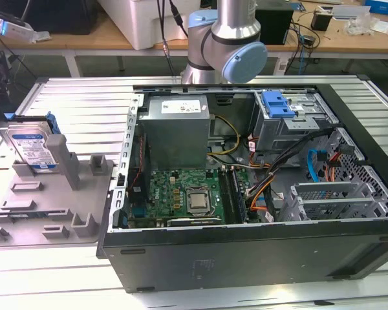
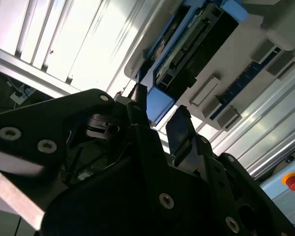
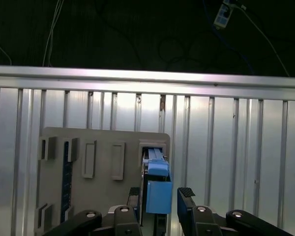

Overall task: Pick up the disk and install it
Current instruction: 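Pick up the disk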

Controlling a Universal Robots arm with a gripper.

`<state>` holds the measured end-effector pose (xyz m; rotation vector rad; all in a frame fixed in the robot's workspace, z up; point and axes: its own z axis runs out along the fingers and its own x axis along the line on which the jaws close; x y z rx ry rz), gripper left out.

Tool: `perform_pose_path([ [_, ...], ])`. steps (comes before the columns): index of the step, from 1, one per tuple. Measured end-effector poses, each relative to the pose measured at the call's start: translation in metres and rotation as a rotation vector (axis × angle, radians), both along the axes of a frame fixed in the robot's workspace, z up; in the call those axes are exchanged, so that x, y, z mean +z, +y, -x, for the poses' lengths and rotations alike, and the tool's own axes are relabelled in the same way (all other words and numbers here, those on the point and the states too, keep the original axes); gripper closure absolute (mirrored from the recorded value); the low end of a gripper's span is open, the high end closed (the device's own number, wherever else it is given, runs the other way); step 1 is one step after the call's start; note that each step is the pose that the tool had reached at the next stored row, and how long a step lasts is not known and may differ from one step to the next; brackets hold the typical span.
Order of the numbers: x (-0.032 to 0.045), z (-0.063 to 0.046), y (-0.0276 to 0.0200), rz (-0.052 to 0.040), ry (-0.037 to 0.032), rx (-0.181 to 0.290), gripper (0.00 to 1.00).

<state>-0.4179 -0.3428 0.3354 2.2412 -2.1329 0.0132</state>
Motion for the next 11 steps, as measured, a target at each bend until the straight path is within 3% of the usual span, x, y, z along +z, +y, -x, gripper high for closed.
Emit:
perform_pose_path([
  [6,-0.0010,-0.0004,-0.0025,-0.0006,0.0002,0.000,0.56],
  [11,-0.0025,-0.0017,-0.0027,-0.0122,0.0001,0.000,0.56],
])
